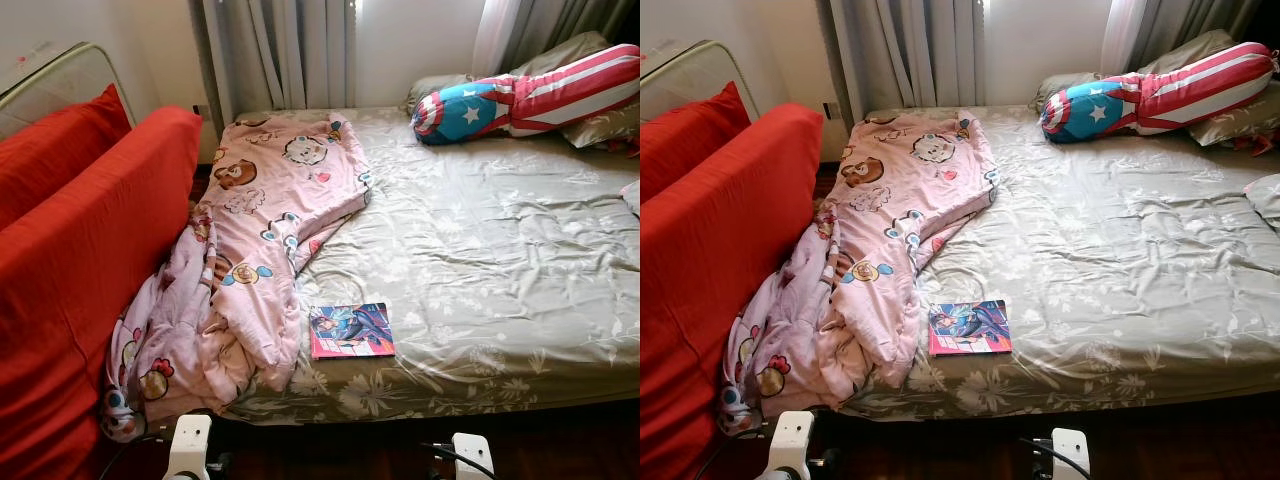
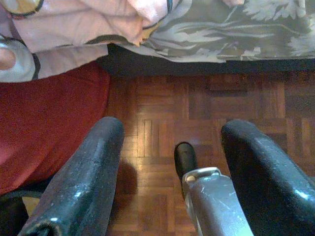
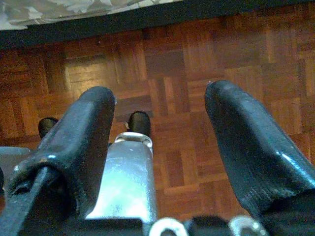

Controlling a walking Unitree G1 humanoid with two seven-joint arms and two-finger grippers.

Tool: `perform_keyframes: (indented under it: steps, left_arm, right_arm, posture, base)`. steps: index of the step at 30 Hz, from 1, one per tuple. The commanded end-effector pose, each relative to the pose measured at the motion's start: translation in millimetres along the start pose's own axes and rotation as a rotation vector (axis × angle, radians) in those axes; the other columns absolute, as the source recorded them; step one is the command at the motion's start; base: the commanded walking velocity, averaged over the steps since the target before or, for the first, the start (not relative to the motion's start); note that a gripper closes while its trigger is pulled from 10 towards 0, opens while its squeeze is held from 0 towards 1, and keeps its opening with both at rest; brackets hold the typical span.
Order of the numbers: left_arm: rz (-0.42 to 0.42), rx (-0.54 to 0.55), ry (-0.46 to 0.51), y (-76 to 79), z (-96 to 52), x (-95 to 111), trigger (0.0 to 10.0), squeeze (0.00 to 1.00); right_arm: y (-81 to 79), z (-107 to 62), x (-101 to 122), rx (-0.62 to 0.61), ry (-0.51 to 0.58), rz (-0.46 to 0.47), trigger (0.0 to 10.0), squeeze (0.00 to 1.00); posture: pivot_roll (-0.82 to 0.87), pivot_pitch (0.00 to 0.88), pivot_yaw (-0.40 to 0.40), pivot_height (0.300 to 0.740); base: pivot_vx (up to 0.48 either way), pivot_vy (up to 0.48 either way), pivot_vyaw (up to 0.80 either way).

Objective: Clean up the room

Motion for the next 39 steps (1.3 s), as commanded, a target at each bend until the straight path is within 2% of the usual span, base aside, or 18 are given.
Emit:
perform_keyframes:
  steps: [1, 10, 17, 24, 27, 36, 39]
  left_arm:
    - [0.002, 0.008, -0.009, -3.6, 0.7, 1.7, 10.0, 0.00]
    - [0.002, 0.017, 0.004, -10.1, 3.2, 14.3, 10.0, 0.00]
    - [0.028, 0.012, 0.008, -15.6, 3.4, 18.4, 10.0, 0.00]
    - [0.015, -0.007, 0.003, -9.6, 4.7, 20.6, 10.0, 0.00]
    - [0.020, -0.009, 0.001, -8.7, 5.0, 21.2, 10.0, 0.00]
    - [-0.009, -0.006, 0.014, -4.7, 5.6, 23.6, 10.0, 0.00]
    - [-0.009, -0.007, 0.011, -3.7, 5.7, 23.1, 10.0, 0.00]
  right_arm:
    - [-1.7, 0.6, 2.2, 0.002, -0.002, 0.002, 10.0, 0.00]
    - [-10.7, 2.8, 17.8, 0.031, 0.033, 0.004, 10.0, 0.00]
    - [-18.0, 3.4, 20.2, 0.042, 0.037, 0.008, 10.0, 0.00]
    - [-9.1, 3.5, 24.6, 0.002, 0.053, 0.060, 10.0, 0.00]
    - [-7.1, 3.5, 25.1, -0.006, 0.055, 0.081, 10.0, 0.00]
    - [-2.4, 3.5, 28.7, 0.012, 0.050, 0.014, 10.0, 0.00]
    - [-1.0, 3.4, 28.7, 0.009, 0.051, 0.018, 10.0, 0.00]
  posture:
    - [0.02, 0.000, 0.018, 0.740]
    - [0.01, 0.000, 0.031, 0.740]
    - [-0.04, 0.000, 0.047, 0.740]
    - [-0.05, 0.000, 0.075, 0.740]
    - [-0.05, 0.000, 0.063, 0.740]
    - [-0.02, 0.000, 0.035, 0.740]
    - [-0.01, 0.000, 0.039, 0.740]
  base:
    - [0.000, 0.000, 0.00]
    - [0.000, 0.000, 0.00]
    - [0.000, 0.000, 0.00]
    - [0.000, 0.000, 0.00]
    - [0.000, 0.000, 0.00]
    - [0.000, 0.000, 0.00]
    - [0.000, 0.000, 0.00]
Point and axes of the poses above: a point about 5 cm out from each wrist's last joint towards the gripper, its own z axis pointing out of the wrist towards the gripper, its own x axis along the axis of the wrist's last joint, y = z × x, the point moved 5 cm from there along z, pointing out of the wrist towards the gripper, and after that the axes turned 8 degrees about z, right-handed, at the moved point
